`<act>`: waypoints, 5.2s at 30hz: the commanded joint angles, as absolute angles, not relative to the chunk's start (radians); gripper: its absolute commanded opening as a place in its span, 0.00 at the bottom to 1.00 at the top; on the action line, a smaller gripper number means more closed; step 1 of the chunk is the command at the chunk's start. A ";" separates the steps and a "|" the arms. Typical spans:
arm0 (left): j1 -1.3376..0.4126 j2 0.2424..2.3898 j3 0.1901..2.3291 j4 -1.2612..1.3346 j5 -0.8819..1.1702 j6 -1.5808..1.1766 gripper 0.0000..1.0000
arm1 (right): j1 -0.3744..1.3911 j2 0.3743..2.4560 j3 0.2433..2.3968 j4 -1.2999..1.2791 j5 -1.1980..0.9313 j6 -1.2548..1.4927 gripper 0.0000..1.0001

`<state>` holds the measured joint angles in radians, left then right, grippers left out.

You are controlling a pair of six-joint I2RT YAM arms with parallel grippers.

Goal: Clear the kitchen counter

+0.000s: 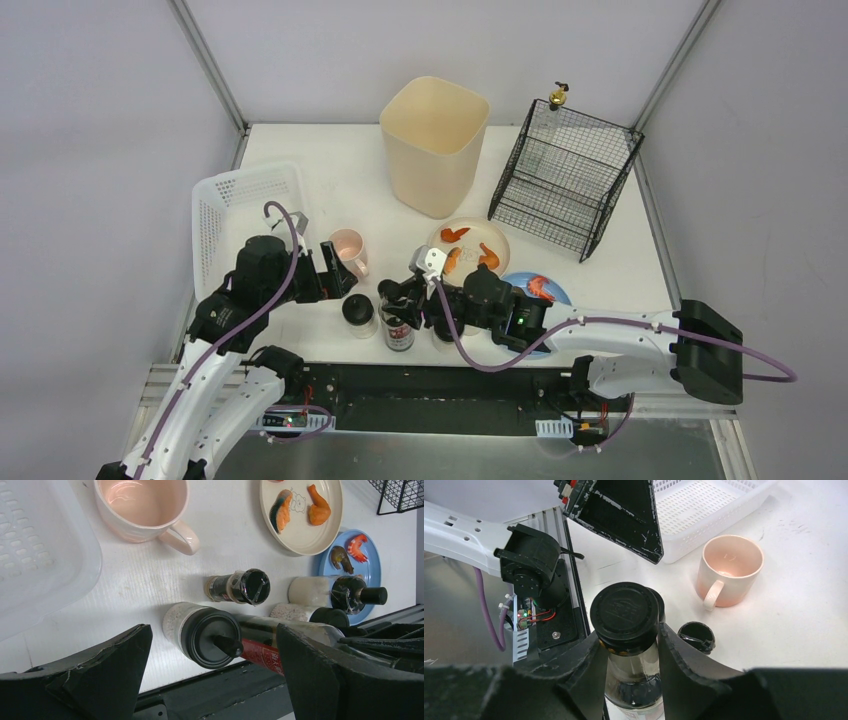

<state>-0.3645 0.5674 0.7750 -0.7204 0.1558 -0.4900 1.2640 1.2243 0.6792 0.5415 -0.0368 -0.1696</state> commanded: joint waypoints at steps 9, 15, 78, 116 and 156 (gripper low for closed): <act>-0.356 0.579 0.782 -0.718 0.172 -0.495 1.00 | 1.280 1.151 0.746 0.575 -0.018 -0.187 0.00; -0.356 0.577 0.783 -0.718 0.169 -0.495 1.00 | 1.280 1.100 0.783 0.544 -0.009 -0.207 0.00; -0.356 0.558 0.784 -0.719 0.177 -0.492 1.00 | 0.211 1.417 1.697 0.277 0.480 -0.237 0.00; -0.356 0.554 0.783 -0.718 0.185 -0.489 1.00 | 0.092 1.642 1.477 0.513 0.502 -0.140 0.00; -0.356 0.554 0.784 -0.719 0.181 -0.490 1.00 | 0.171 1.654 1.267 0.612 0.535 -0.136 0.41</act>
<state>-0.3645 0.5602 0.7753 -0.7212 0.1741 -0.4896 0.1604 1.6703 1.2083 0.4839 0.4938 -0.1299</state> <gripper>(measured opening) 0.995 0.392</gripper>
